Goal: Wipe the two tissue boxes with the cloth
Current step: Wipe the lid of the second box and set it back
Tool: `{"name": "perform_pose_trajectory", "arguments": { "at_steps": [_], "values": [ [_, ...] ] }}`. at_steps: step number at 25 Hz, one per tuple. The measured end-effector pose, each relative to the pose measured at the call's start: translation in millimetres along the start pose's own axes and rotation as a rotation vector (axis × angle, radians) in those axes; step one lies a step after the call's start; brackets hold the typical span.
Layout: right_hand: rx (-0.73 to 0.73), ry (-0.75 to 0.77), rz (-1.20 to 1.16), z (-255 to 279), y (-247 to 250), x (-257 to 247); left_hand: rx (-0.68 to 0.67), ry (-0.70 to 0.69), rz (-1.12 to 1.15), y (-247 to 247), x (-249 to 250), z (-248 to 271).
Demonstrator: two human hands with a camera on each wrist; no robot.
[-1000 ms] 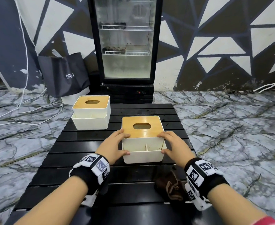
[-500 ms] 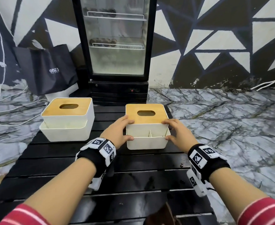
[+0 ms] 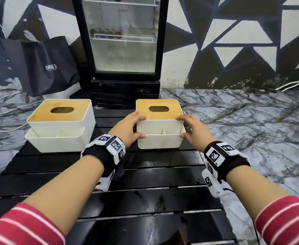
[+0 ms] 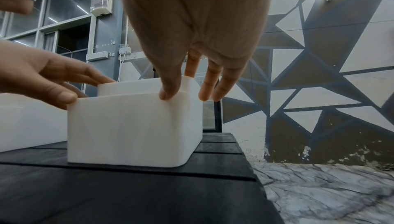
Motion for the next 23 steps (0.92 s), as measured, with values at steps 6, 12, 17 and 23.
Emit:
{"name": "perform_pose_trajectory", "arguments": {
  "at_steps": [6,12,17,23],
  "values": [
    [0.008,0.020,-0.008,4,-1,-4,0.011,-0.007,-0.012,-1,0,2],
    [-0.017,-0.034,0.026,8,-8,-3,-0.019,0.007,-0.056,-9,-1,2],
    [-0.161,-0.090,0.131,28,-17,-11,-0.041,0.001,-0.287,-6,8,11],
    [-0.139,-0.019,0.007,94,-22,-49,-0.096,-0.019,-0.345,-18,11,74]
  ]
}}
Point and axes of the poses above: each hand's wrist, its own z-axis away from the middle knuckle, its own y-axis out of the back of the hand, x = y × z, the point moved 10 cm from there along -z, towards the middle knuckle, and after that the axes turned 13 degrees about -z, right-handed, at the moved point
